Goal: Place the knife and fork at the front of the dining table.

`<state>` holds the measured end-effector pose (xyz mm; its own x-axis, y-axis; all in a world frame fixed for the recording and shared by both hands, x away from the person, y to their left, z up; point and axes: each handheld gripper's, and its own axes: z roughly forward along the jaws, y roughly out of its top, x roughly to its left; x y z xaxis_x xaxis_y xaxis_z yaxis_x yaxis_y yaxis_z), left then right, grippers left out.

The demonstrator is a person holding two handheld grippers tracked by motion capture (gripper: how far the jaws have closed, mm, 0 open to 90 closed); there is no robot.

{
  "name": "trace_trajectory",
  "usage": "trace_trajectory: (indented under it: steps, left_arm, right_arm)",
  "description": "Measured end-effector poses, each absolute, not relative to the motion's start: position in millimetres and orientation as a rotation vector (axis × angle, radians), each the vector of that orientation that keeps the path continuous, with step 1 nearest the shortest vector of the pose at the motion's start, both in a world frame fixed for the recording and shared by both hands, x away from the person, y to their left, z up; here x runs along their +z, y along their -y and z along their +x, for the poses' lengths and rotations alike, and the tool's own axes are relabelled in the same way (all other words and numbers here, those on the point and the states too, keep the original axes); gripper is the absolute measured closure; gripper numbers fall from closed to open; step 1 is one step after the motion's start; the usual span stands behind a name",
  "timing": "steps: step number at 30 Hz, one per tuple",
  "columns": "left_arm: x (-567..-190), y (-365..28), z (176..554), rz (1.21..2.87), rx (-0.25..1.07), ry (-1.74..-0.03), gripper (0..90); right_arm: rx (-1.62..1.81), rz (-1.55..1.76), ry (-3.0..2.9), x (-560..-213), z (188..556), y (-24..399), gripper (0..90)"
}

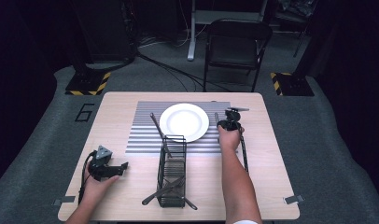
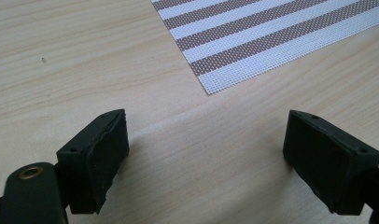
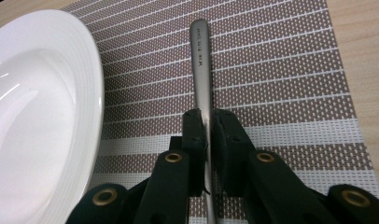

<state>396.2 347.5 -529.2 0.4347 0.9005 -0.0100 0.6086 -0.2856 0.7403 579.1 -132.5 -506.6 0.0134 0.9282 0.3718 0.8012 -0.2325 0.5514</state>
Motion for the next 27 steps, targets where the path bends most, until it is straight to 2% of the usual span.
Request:
trace_trajectory:
  steps: [15, 21, 27]
  left_arm:
    - [-529.2, -347.5, 396.3, 2.007, 0.546, -1.267, 14.2]
    - [-529.2, -347.4, 396.1, 2.006, 0.548, -1.268, 14.5]
    - [-529.2, -347.2, 395.6, 1.999, 0.557, -1.272, 15.4]
  right_arm:
    - [0.967, 1.913, -1.889, -482.3, 551.4, 145.2, 73.0]
    - [0.870, 1.724, -1.992, -472.3, 529.6, 144.8, 72.6]
    - [0.893, 1.709, -2.034, -474.2, 510.2, 151.9, 73.2]
